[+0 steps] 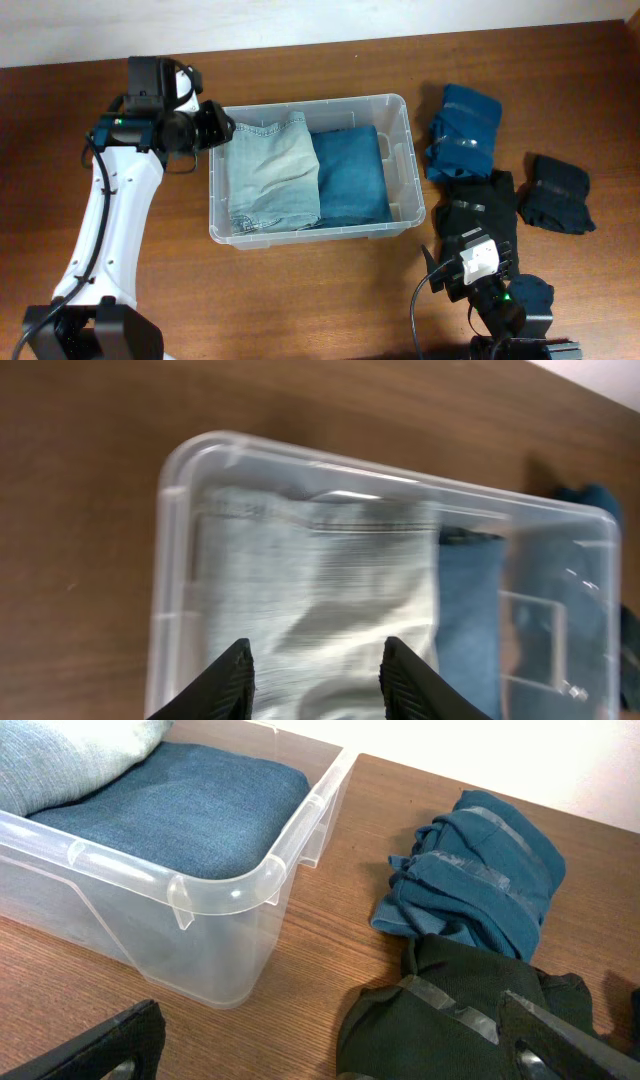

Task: Pack container
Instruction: 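Press and tuck the light-blue denim down with the left gripper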

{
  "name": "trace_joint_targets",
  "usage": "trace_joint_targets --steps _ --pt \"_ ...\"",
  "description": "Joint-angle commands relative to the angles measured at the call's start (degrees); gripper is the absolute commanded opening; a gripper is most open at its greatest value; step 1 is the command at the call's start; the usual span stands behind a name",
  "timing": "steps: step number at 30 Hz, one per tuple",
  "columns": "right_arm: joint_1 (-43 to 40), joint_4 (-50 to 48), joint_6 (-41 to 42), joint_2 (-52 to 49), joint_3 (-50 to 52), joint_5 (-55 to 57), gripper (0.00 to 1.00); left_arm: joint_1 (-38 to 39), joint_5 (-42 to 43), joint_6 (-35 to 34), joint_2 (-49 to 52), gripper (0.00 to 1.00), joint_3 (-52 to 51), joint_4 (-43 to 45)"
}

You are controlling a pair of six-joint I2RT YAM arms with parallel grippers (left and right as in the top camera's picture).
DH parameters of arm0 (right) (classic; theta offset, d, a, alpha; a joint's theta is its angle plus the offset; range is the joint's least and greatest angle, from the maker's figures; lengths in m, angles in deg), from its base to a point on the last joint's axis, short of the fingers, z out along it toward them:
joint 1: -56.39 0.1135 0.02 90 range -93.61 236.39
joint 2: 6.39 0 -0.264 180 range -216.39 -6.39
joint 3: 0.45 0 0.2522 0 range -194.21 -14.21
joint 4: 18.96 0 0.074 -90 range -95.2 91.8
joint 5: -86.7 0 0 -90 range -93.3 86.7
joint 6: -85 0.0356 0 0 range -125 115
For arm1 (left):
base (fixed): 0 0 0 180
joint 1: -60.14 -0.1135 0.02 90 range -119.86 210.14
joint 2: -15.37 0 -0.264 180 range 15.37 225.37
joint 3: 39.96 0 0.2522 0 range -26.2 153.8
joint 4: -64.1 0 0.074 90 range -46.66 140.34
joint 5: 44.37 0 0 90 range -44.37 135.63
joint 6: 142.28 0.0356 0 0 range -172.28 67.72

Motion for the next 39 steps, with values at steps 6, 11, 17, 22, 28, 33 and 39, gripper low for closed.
trace_joint_targets --steps 6,11,17,22,28,33,39 --pt "0.35 0.04 0.63 0.07 0.35 -0.68 0.98 3.54 2.95 10.82 -2.38 0.42 3.08 -1.64" --pt "0.35 0.04 0.63 0.07 0.35 -0.68 0.98 6.62 -4.83 12.09 -2.38 0.42 3.06 -4.15" --pt "0.35 0.02 0.63 0.07 0.35 -0.68 0.98 10.34 -12.76 12.09 -2.27 0.43 3.06 -6.16" --pt "0.35 0.04 0.63 0.07 0.35 -0.68 0.98 11.56 -12.90 12.07 -0.57 0.43 1.88 -5.57" --pt "0.35 0.02 0.63 0.07 0.35 -0.68 0.98 14.64 -9.44 13.51 7.08 0.43 1.33 -5.31" --pt "0.35 0.04 0.63 0.07 0.35 -0.68 0.98 19.26 -8.63 18.03 15.58 0.43 1.33 -5.90" --pt "0.35 0.04 0.63 0.07 0.35 -0.68 0.98 20.72 -9.46 18.01 24.06 0.43 1.33 -7.23"
